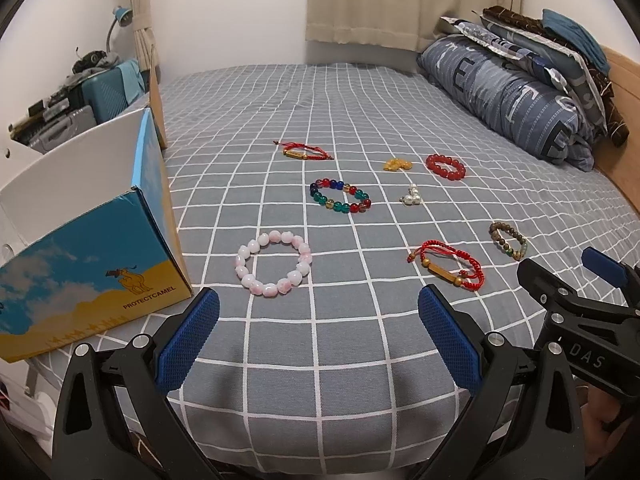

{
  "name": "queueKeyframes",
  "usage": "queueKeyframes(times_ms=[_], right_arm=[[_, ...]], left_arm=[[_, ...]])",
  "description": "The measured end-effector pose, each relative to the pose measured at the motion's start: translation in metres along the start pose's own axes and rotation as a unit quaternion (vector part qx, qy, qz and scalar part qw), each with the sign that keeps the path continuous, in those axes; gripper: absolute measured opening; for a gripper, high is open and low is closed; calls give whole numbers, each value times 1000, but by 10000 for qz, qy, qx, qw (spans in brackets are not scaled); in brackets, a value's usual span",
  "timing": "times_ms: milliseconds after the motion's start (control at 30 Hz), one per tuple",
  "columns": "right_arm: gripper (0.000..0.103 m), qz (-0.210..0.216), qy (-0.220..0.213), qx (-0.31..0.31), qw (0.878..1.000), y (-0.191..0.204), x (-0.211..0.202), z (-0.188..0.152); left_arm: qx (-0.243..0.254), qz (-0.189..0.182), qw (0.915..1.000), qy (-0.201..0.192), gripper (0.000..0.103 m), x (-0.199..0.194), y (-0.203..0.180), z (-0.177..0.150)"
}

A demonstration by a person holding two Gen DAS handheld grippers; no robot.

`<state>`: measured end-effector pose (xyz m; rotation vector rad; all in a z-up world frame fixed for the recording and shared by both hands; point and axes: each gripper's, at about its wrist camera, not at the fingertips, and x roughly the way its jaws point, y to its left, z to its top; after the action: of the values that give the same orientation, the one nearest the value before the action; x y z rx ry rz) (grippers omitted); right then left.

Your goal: Organize jewelry

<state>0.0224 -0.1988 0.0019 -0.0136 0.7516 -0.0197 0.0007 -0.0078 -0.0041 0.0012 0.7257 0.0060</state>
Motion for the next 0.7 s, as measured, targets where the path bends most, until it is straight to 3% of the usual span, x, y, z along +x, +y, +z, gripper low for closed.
queueKeyframes(times_ms=[700], right_arm=[[95, -13, -19, 4, 10000, -1, 0, 1]], left_arm=[[13, -11, 10000, -15, 97, -2, -1, 1]])
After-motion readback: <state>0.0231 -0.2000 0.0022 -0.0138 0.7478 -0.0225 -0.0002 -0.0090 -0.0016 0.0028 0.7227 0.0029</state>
